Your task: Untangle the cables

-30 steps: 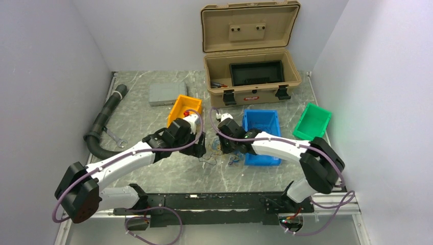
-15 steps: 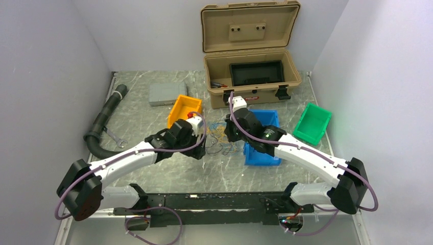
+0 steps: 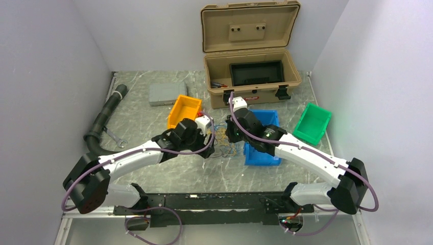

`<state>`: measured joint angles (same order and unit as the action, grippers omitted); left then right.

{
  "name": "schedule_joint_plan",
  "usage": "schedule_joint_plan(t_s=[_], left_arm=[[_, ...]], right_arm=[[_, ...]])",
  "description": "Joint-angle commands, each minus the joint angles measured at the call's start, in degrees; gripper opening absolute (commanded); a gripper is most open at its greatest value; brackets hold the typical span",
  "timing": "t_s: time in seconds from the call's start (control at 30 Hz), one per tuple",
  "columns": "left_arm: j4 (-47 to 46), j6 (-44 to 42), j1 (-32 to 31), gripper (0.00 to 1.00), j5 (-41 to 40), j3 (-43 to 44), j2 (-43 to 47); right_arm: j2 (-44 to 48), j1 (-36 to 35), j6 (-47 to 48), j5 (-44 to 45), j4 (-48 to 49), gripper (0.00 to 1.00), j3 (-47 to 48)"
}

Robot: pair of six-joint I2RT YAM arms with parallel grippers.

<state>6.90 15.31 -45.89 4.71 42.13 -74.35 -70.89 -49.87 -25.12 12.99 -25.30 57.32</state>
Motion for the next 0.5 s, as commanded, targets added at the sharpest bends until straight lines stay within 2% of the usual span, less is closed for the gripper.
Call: schedule_joint_plan(t_s=[0.0, 0.23, 0.3, 0.37, 0.4, 0.43, 0.47], left_arm=[[-10.1, -3.6, -1.4, 0.81, 3.4, 0.2, 0.3], [-13.3, -4.6, -2.6, 0.78, 4.3, 1.4, -2.3], [-14.5, -4.2, -2.7, 0.72, 5.3, 1.7, -3.0], [-15.6, -3.8, -2.7, 0.44, 6.1, 1.9, -3.4], [-15.7, -3.6, -2.7, 0.23, 6.4, 2.0, -3.4], [-15.2, -3.3, -2.6, 0.09, 6.2, 2.1, -3.2], [-14.7, -3.1, -2.7, 0.0, 5.7, 2.2, -2.8]], right_arm=[[2.3, -0.2, -1.2, -0.6, -0.2, 0.0, 3.6], [3.3, -0.1, -2.0, -2.0, -1.0, 0.0, 5.8], [3.8, -0.2, -2.4, -2.3, -1.1, 0.0, 6.0], [4.4, -0.1, -2.7, -2.2, -1.1, 0.0, 6.1], [4.6, 0.0, -2.9, -1.7, -1.3, 0.0, 6.1], [4.9, 0.0, -3.1, -0.8, -1.5, 0.0, 5.9], [5.1, 0.1, -3.4, 0.3, -1.8, 0.0, 5.7]])
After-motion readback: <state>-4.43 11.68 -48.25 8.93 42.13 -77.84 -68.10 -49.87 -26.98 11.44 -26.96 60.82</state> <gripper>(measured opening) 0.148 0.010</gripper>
